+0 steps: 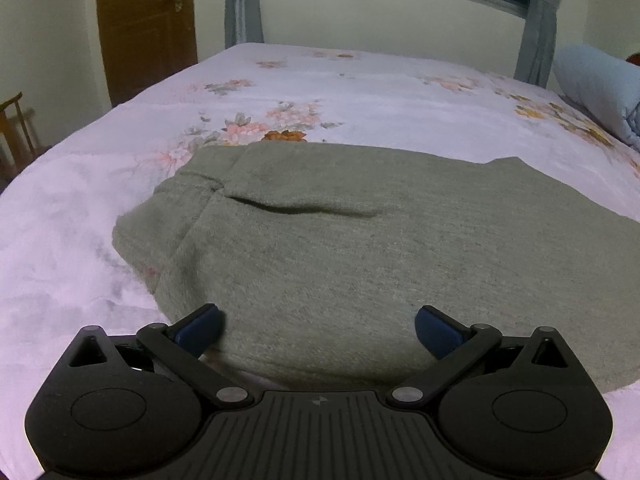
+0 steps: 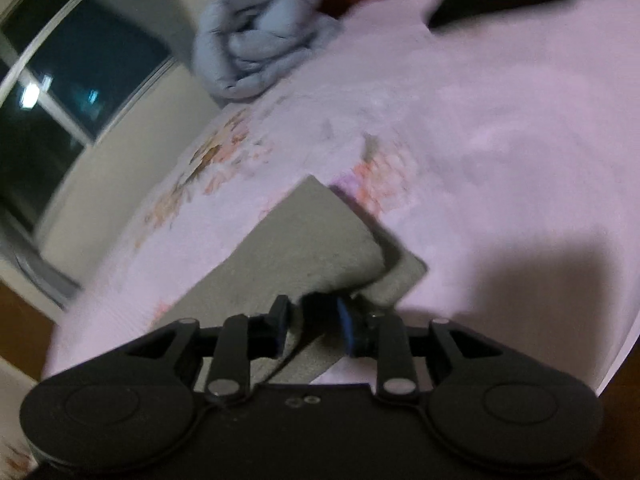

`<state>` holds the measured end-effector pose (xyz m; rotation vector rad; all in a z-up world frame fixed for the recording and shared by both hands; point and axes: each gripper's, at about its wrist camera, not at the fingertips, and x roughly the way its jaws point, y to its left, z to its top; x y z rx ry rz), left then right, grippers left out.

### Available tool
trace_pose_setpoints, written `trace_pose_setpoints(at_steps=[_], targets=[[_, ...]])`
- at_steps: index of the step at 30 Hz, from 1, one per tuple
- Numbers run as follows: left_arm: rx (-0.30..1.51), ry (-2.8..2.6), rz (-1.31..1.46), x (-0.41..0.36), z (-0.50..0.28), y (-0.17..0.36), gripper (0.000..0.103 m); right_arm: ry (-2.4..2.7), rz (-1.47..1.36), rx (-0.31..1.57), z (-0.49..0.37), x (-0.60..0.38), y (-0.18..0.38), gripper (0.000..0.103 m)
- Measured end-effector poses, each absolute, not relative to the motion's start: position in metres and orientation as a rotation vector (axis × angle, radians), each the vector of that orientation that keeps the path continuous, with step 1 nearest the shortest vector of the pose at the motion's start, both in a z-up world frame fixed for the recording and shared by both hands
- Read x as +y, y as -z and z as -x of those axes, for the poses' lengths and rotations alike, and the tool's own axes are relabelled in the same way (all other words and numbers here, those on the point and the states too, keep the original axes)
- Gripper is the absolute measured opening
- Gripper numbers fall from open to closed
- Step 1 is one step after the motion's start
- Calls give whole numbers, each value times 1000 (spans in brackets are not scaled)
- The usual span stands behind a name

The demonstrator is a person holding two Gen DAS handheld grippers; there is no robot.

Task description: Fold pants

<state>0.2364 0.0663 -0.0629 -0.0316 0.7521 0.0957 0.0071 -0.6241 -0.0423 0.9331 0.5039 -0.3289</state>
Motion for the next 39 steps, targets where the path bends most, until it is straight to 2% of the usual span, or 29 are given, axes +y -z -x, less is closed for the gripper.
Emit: trace_pose_setpoints(at_steps=[3,7,9,12,17,18,19,20,23,27,30,32,35,36,39], targets=[[755,-101,47,67,-237,65,103,324,-1099,473,-1,-632,56,20],[763,-99,43,67,-238,64,103,324,-1186,428,11,-628,61,22],[764,-96,43,68,-238,64,103,332,-1200,405,13,-629,63,24],[770,-91,51,69,-240,65,103,332,-1249,376,5,-634,67,33],[771,-83,60,71,-241,67,103,345,-1210,406,-3,-631,57,33],[769,-82,61,71,-241,67,103,345,-1213,405,-3,-631,59,23],[768,-82,61,71,-241,67,103,336,-1208,410,-3,-630,60,1],[759,-87,50,70,-240,65,103,337,-1181,414,-4,-630,56,0],[716,-103,-30,63,-235,60,102,296,-1027,385,-8,-616,21,0],[773,-87,28,71,-240,66,102,284,-895,338,4,-603,-12,0],[787,-72,33,73,-242,66,102,378,-916,516,1,-623,33,0],[794,-64,33,73,-244,65,102,347,-1013,508,5,-636,61,0],[793,-48,40,77,-243,66,103,335,-1009,487,8,-635,59,0],[791,-45,45,77,-242,67,103,325,-1014,487,10,-635,58,4],[786,-48,46,77,-240,68,103,333,-978,471,22,-640,47,9]])
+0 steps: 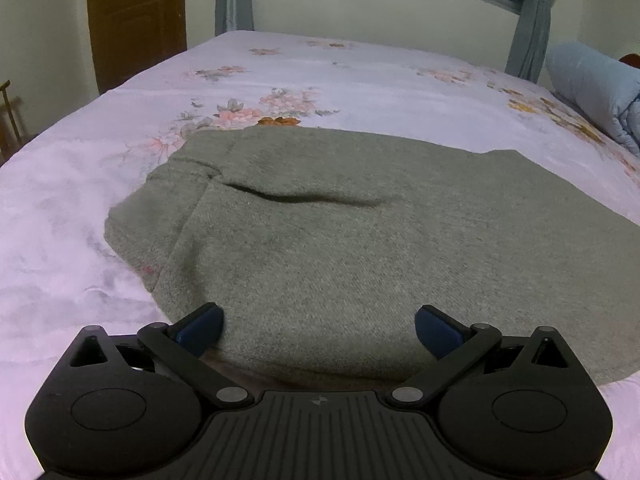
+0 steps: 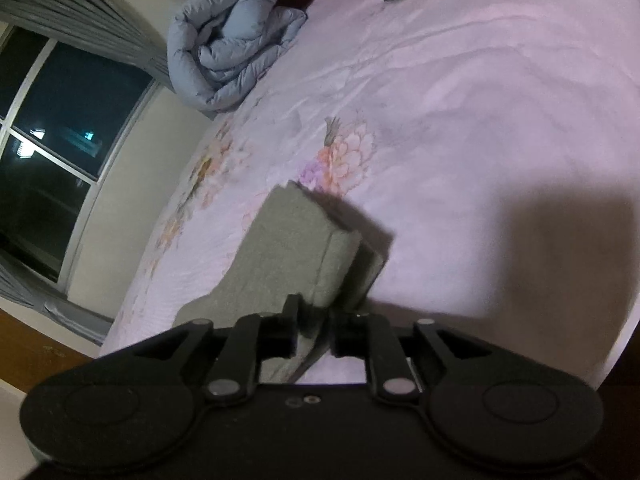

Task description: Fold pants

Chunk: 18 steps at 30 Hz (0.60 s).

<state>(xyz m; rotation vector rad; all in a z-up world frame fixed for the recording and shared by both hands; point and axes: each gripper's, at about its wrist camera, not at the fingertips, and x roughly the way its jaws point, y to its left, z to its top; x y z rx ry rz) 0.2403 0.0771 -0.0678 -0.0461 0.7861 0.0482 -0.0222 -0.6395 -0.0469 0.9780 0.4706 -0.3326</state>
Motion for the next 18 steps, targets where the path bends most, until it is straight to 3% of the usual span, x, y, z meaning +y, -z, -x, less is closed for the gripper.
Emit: trace_pose_setpoints(at_steps=[1,5,14,15,17,18], targets=[[785,-50,46,77,-239,68,103,364,-937,454,29,-641,39,18],[784,-52,49,76,-241,70,103,365,-855,408,31,-663,14,20],[817,-79,43,72,-249,68,103,170,-809,665,-74,-693,14,32],[819,-81,42,71,-250,68,103,140,-799,703,-81,-691,16,31],[817,-84,42,71,-250,69,103,61,-755,732,-93,-683,15,6],[815,-86,42,71,-250,69,103,9,-712,716,-97,-676,9,0]])
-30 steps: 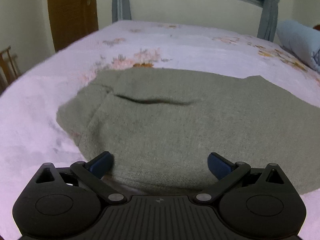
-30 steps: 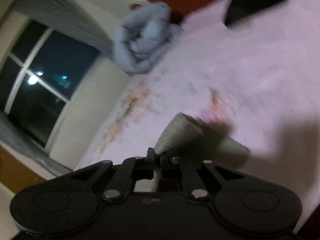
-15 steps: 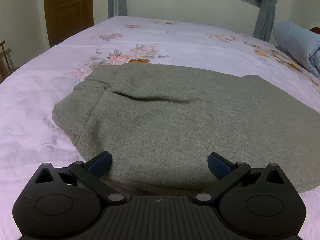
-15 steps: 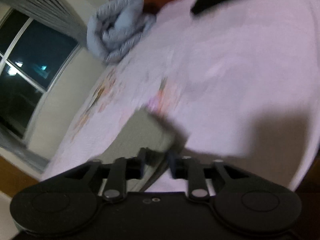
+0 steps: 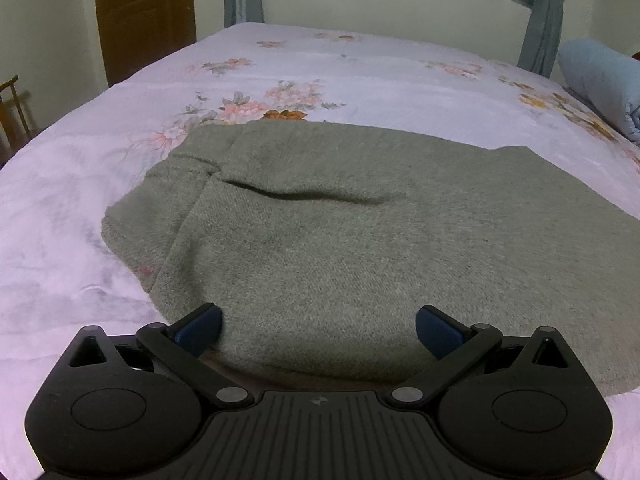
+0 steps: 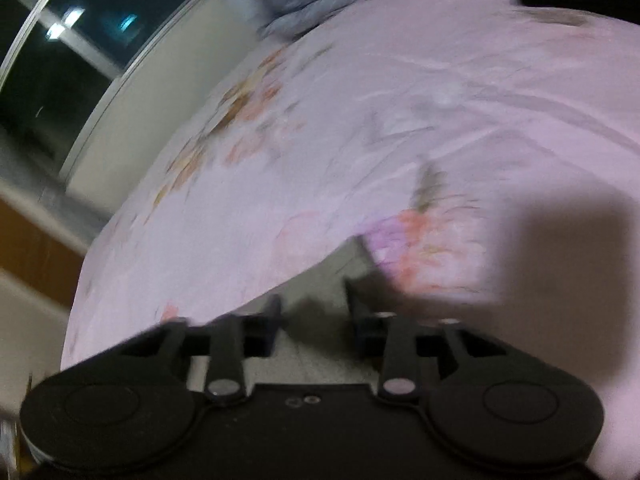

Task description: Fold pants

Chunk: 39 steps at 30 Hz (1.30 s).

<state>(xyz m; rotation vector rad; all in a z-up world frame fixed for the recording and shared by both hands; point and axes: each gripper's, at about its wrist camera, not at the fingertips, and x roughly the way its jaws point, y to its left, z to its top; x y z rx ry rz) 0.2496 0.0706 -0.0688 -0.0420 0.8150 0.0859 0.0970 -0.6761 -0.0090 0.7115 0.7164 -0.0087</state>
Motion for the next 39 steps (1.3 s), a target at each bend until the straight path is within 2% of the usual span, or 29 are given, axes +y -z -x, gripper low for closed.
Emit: trace_pose_setpoints(at_steps=[6,7,9,10,11,12,13,15,17,25,30,31,32,33,37,39], targets=[[814,-91,41,70,-249,70,103,-87,-549,438,-85,-655,-31,0],[814,-91,42,70,-250,70,103,-89,-568,423,-84,-659,-24,0],[813,-90,44,71,-250,70,103,-8,-675,507,-90,-675,3,0],[813,-89,44,72,-250,70,103,71,-723,603,-95,-684,23,9],[813,-88,44,72,-250,70,103,119,-769,695,-98,-692,41,12],[814,-87,45,72,-250,70,103,112,-810,688,-92,-698,49,9],[815,-86,45,73,-250,70,103,142,-812,625,-78,-702,44,20],[812,-84,45,73,-250,70,103,210,-862,485,-45,-711,33,30],[804,-84,52,74,-249,72,103,195,-930,420,-15,-712,30,30],[805,-83,61,73,-250,73,103,227,-1122,473,34,-678,69,23],[794,-82,66,73,-247,73,103,184,-1259,415,23,-669,84,30],[791,-85,65,73,-247,74,103,192,-1268,415,19,-667,86,27],[789,-90,66,72,-247,74,103,206,-1267,426,15,-666,88,19],[786,-100,66,72,-247,74,103,253,-1208,465,13,-662,85,6],[796,-123,47,71,-249,74,103,285,-853,519,-2,-640,50,6],[826,-131,59,74,-254,74,103,304,-791,591,-5,-640,62,5]])
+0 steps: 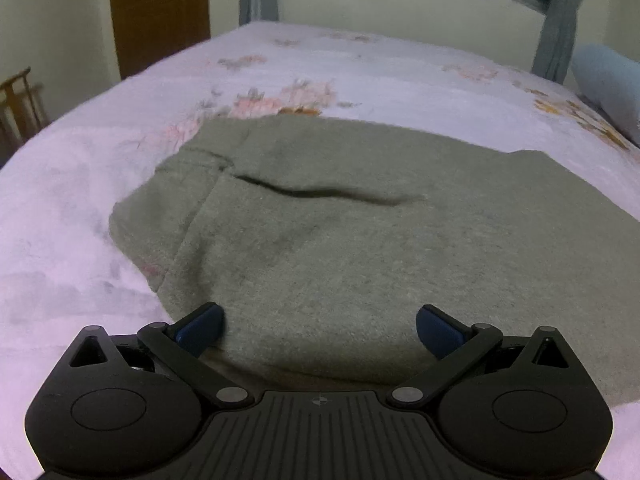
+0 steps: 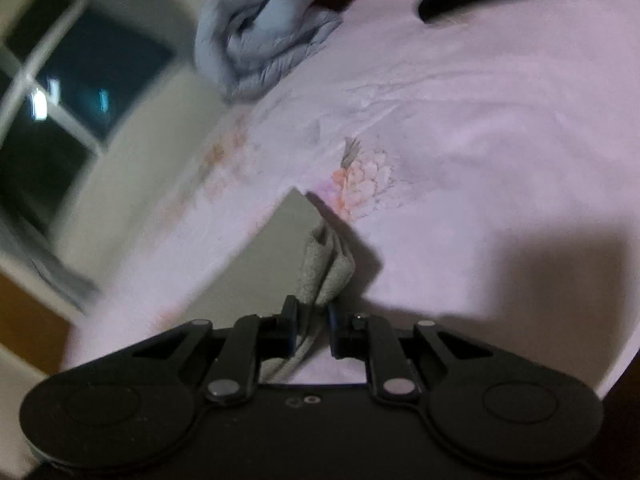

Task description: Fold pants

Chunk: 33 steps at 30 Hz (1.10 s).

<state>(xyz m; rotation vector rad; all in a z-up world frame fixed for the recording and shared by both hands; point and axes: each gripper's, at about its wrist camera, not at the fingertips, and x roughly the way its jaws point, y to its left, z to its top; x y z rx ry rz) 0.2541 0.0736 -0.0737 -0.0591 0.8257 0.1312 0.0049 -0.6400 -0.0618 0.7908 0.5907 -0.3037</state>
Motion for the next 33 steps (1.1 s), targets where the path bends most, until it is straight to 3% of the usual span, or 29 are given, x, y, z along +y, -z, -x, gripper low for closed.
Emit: trace_pose_setpoints(at_steps=[2,6,10,13,20,22,24,27,29,31,32,33], targets=[[839,-130,37,73,-257,71,103,307,-857,564,1,-646,70,3],[800,-106,-9,79,-241,61,103,325,-900,518,19,-649,62,12],[738,-109,-17,77,-221,51,103,322,-728,446,36,-624,19,15],[711,-130,-4,69,-223,52,103,134,-640,508,-1,-577,2,17],[667,-251,-65,62,-206,55,103,-23,-369,721,-86,-421,23,19],[714,-248,-73,71,-212,64,103,-3,-194,787,-94,-380,41,25],[757,-234,48,93,-221,68,103,38,-9,772,-93,-352,50,25],[728,-307,113,112,-217,57,103,18,13,704,-84,-344,26,25],[674,-296,72,109,-209,53,103,-19,29,623,-82,-333,11,38],[751,-270,60,104,-214,62,103,-67,31,699,-98,-323,19,85],[756,-271,61,103,-214,64,103,-90,17,794,-110,-321,33,91],[744,-276,74,102,-212,62,103,-104,-24,873,-121,-328,47,91]])
